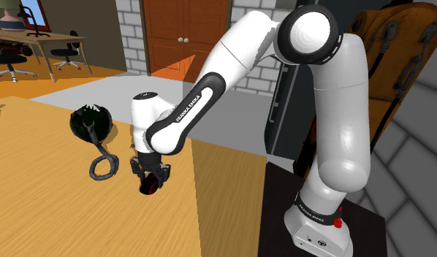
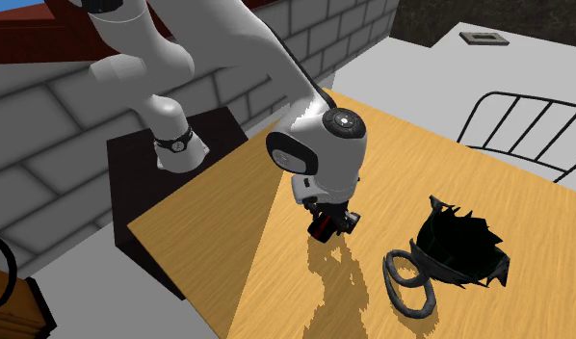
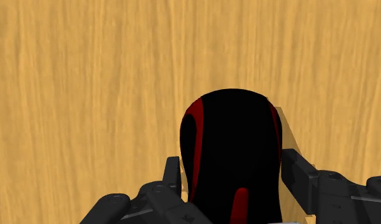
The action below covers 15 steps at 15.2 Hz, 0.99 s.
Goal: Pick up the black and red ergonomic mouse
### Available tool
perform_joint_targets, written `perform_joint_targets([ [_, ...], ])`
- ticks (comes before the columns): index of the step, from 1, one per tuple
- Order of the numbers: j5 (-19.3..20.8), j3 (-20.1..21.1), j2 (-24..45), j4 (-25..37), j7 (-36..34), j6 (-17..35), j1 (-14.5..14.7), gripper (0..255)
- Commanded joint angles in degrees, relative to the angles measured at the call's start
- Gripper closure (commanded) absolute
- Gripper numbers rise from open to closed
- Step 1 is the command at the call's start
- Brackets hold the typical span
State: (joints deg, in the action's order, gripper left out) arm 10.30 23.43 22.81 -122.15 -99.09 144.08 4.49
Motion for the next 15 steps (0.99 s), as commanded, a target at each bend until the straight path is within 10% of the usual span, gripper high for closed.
perform_joint_targets([
  [1,0.02,-0.03,0.18,0.01,-0.03,0.01,0.03,255],
  [15,-5.15,2.79,-8.01,1.3,3.13,-8.81,-2.17,255],
])
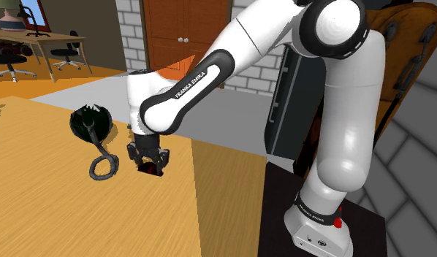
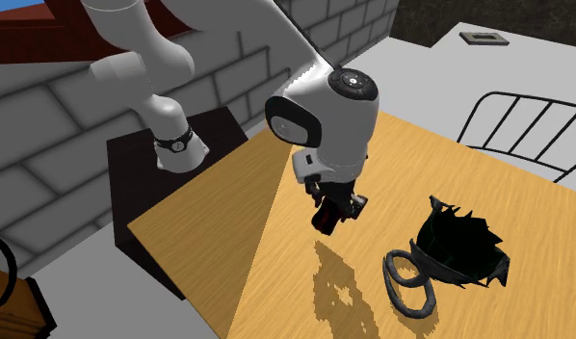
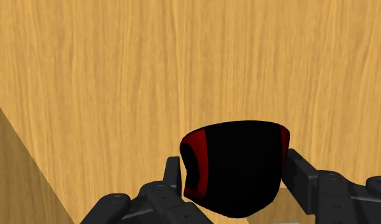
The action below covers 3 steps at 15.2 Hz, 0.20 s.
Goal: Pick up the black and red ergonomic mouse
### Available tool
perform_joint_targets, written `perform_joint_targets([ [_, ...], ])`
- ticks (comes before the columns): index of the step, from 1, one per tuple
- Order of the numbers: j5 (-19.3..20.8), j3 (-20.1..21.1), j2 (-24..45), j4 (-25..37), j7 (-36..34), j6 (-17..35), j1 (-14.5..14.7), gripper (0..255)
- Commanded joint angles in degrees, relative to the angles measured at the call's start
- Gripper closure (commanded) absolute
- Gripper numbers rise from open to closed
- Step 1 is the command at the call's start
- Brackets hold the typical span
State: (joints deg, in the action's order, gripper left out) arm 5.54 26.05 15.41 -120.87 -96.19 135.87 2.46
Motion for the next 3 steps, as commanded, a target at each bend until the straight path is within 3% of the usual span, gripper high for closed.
perform_joint_targets([
  [1,-0.72,0.29,-1.15,0.21,0.43,-1.26,-0.26,255],
  [3,-0.78,0.31,-1.23,0.24,0.47,-1.36,-0.27,255],
])
